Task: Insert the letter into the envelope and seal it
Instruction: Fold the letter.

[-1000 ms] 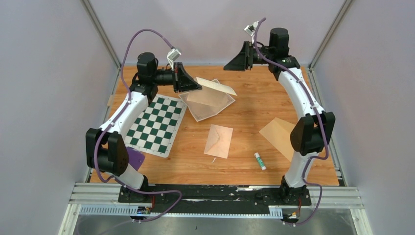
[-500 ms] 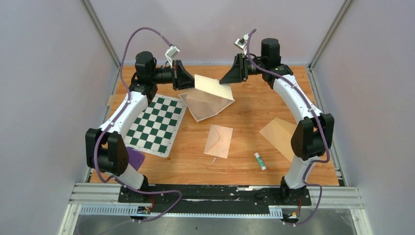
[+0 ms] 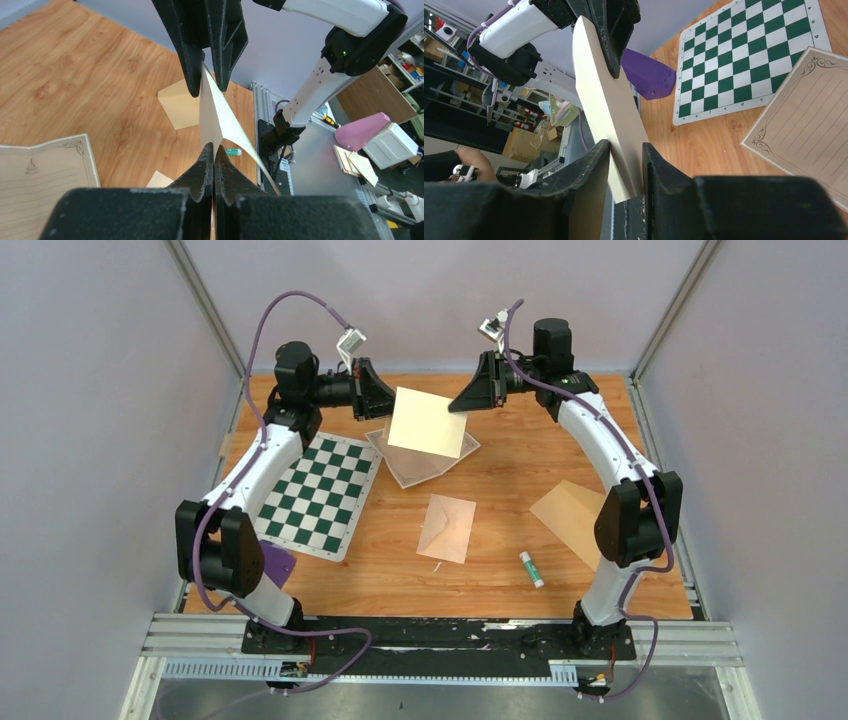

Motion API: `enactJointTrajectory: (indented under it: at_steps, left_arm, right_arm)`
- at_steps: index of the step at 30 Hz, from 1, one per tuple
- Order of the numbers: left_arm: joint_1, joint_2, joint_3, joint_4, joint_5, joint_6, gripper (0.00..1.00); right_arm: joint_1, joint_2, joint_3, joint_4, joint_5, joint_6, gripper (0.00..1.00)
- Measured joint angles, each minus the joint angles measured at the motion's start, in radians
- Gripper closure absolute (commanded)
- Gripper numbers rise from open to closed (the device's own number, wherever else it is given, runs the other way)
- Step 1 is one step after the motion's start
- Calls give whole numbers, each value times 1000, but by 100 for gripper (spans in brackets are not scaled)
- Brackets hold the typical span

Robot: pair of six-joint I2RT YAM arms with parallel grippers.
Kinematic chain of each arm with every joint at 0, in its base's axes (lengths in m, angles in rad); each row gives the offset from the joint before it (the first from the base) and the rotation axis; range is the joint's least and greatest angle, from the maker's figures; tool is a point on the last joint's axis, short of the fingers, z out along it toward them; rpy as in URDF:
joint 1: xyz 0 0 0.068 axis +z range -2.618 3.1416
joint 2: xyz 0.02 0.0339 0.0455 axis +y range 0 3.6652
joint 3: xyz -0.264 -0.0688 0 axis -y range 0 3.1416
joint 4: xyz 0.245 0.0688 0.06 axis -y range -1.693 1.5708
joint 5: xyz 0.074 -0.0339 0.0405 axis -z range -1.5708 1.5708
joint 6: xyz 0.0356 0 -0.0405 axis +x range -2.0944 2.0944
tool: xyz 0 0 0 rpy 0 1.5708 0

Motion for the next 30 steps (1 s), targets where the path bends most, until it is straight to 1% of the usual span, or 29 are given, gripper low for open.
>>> enactJointTrajectory:
  at_steps: [1, 3, 4, 5, 6, 7, 9, 11, 13, 15, 16, 19, 22, 24, 26, 27, 28, 30]
  left_arm:
    - [0, 2, 0, 2, 0, -1, 97]
    - [0, 5, 0, 2, 0, -2, 88]
    - [0, 7, 0, 2, 0, -3, 75]
    - [0, 9, 0, 2, 0, -5, 68]
    - [0, 12, 2, 2, 0, -7, 56]
    - [0, 15, 2, 1, 0, -9, 49]
    - [0, 19, 3, -11, -1, 5, 42]
    - [5, 23, 10, -55, 0, 43, 37]
    - [14, 23, 26, -134, -3, 121, 33]
    - [34, 23, 66, -279, -9, 247, 30]
    - [53, 24, 98, -381, -15, 332, 29]
    - [111, 56, 264, -729, -58, 658, 27]
    - [149, 118, 469, -1097, -97, 996, 26]
    - [146, 154, 568, -1292, -98, 1154, 25]
    - [127, 175, 609, -1415, -96, 1246, 26]
    - [115, 177, 610, -1447, -96, 1266, 27]
    - [96, 177, 602, -1469, -99, 1278, 27]
    - [46, 151, 536, -1430, -108, 1249, 25]
  right_arm:
    - [0, 0, 0, 0, -2, 0, 76]
    - [0, 0, 0, 0, -8, -1, 85]
    - [0, 0, 0, 0, -11, -2, 89]
    - [0, 0, 1, 1, -14, -2, 92]
    - [0, 0, 2, 2, -18, -2, 94]
    - [0, 0, 2, 3, -21, -2, 95]
    - [0, 0, 2, 4, -28, -2, 98]
    - [0, 0, 2, 4, -31, -2, 100]
    - [0, 0, 2, 4, -35, -6, 100]
    - [-3, 0, 2, 4, -35, -16, 100]
    - [-5, 0, 2, 2, -35, -26, 100]
    - [-6, -1, 2, -40, -30, -95, 100]
    - [-3, -11, 2, -137, 7, -243, 100]
    - [5, -28, 1, -214, 53, -372, 100]
    - [18, -56, -6, -272, 103, -500, 100]
    - [28, -72, -12, -293, 124, -552, 100]
    - [40, -87, -14, -314, 143, -600, 100]
    - [66, -114, -15, -346, 180, -685, 100]
